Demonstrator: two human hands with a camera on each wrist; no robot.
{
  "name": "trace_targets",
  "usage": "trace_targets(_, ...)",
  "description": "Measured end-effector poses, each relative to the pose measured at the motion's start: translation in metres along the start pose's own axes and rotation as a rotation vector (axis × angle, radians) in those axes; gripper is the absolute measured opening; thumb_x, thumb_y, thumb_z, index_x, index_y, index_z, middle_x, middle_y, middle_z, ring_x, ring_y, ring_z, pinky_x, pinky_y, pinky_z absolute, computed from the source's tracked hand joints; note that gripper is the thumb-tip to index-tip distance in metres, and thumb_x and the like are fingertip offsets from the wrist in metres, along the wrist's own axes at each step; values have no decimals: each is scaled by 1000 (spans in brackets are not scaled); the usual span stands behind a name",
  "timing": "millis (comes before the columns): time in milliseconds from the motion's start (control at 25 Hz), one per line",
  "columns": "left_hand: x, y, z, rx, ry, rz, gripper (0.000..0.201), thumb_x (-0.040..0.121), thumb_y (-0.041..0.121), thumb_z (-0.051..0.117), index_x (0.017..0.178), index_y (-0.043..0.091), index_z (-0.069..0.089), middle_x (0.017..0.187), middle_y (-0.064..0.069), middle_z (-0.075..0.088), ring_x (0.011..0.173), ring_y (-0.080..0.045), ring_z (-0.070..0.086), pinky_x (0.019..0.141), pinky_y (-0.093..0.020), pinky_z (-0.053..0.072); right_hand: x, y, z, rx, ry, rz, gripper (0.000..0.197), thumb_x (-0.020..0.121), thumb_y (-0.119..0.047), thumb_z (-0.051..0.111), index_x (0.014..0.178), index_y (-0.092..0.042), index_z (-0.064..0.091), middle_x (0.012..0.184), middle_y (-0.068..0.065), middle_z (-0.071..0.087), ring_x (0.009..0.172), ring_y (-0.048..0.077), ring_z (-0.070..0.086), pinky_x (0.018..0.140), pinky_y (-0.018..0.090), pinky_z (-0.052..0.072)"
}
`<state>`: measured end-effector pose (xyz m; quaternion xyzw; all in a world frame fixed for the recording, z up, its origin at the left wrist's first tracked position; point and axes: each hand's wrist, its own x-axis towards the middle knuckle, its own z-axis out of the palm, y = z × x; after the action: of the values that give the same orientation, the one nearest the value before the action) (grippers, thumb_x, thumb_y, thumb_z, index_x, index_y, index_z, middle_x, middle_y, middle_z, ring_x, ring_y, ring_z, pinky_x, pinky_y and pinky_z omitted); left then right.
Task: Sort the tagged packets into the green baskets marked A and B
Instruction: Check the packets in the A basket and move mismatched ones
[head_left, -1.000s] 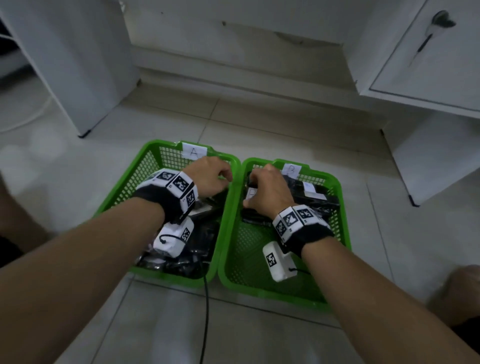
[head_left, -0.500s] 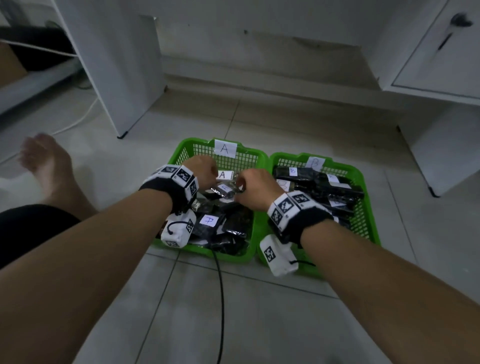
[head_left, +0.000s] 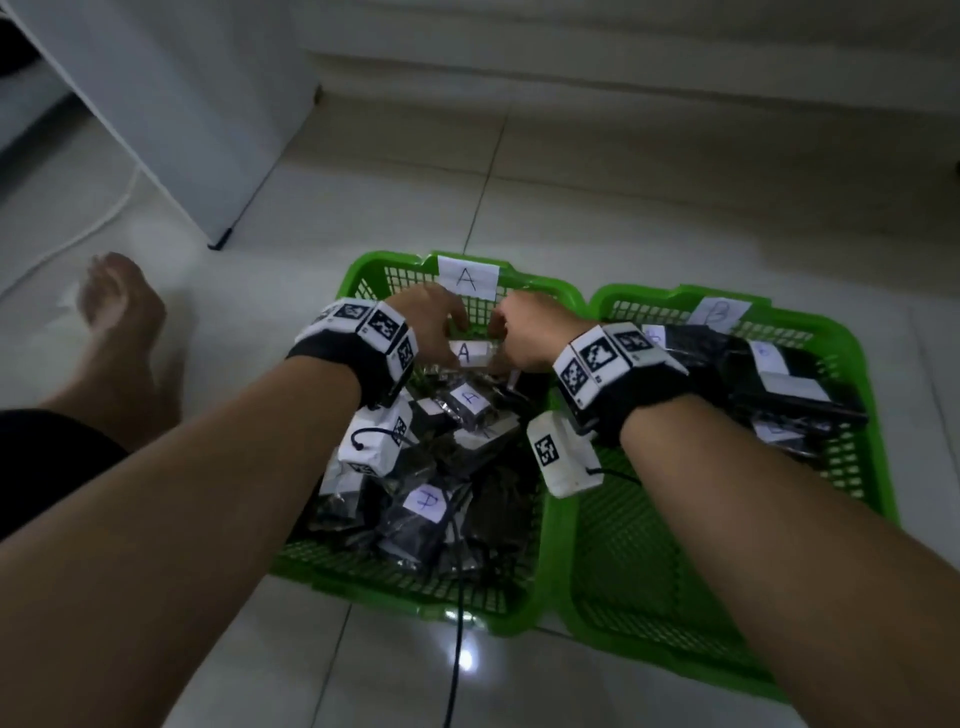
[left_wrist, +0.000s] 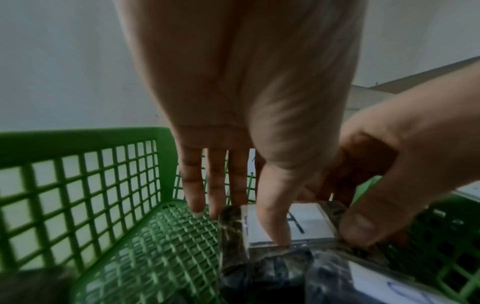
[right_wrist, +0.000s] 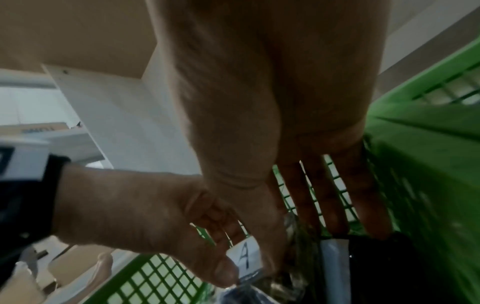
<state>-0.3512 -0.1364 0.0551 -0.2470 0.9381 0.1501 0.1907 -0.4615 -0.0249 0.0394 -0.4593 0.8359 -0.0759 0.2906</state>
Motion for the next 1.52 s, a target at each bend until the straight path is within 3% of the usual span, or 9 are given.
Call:
trace_targets(240, 25, -14, -7, 8, -211, 67, 39, 79, 32, 82, 111, 16, 66, 115, -3, 65, 105, -25, 62, 90, -34, 50, 12, -9, -11, -55, -132, 63, 24, 73, -12, 86, 83, -10, 65, 77, 3, 62, 64, 18, 56, 59, 27, 42)
trace_targets(480, 53, -25, -10, 34, -286, 225, 28, 79, 26, 82, 93, 21, 58, 106, -3, 64, 101, -25, 60, 82, -29, 45, 18, -12, -4, -89, -53, 204, 25, 72, -15, 78, 73, -22, 54, 75, -6, 54, 74, 25, 63, 65, 29, 45)
trace_targets(600, 47, -40, -1, -118, -205, 285, 30, 75, 18, 84, 84, 25, 56, 95, 2, 59, 93, -21, 57, 74, -25, 41, 15, -19, -4, -21, 7, 229, 26, 56, -23, 80, 69, -32, 59, 69, -8, 57, 77, 29, 70, 68, 35, 59)
trace_targets(760, -13, -71, 11, -371, 139, 313, 23, 78, 19, 81, 94, 19, 64, 94, 0, 62, 88, -20, 59, 68, -23, 39, -35, -69, 3, 97, 214, 330, 34, 84, -10, 68, 118, -14, 72, 119, 10, 70, 111, 29, 66, 91, 31, 53)
trace_targets(1000, -63, -97, -61, -338, 261, 352, 20, 88, 23, 73, 106, 15, 67, 97, -5, 62, 88, -27, 61, 71, -27, 43, -130, -79, -35, 347, 553, 344, 41, 79, 3, 71, 116, -16, 73, 112, 3, 73, 106, 19, 68, 87, 25, 53)
trace_targets(1160, -79, -74, -76, -421, 314, 444, 11, 91, 19, 69, 101, 16, 67, 96, -8, 66, 79, -26, 61, 69, -30, 47, -152, -94, -35, 452, 596, 273, 46, 89, 6, 62, 123, -23, 69, 119, 1, 67, 96, 16, 69, 76, 28, 61)
trace_targets(1320, -73, -79, -78, -385, 308, 412, 10, 96, 16, 58, 102, 20, 65, 99, -8, 68, 78, -27, 65, 73, -41, 58, -147, -92, -22, 517, 604, 261, 46, 91, 9, 47, 125, -14, 68, 121, 6, 67, 96, 19, 65, 68, 27, 56)
trace_targets(1440, -59, -89, -65, -344, 296, 362, 9, 95, 18, 61, 102, 22, 64, 103, -7, 69, 88, -27, 67, 80, -42, 58, -130, -86, -18, 487, 544, 292, 27, 85, -4, 64, 111, -9, 69, 111, 11, 70, 85, 17, 62, 62, 23, 47)
trace_targets(1520, -48, -93, -56, -340, 289, 346, 12, 93, 18, 64, 104, 21, 67, 106, -8, 69, 93, -27, 66, 84, -41, 57, -116, -81, -23, 420, 447, 302, 45, 73, -10, 79, 115, -14, 63, 112, 8, 63, 88, 17, 62, 64, 25, 49)
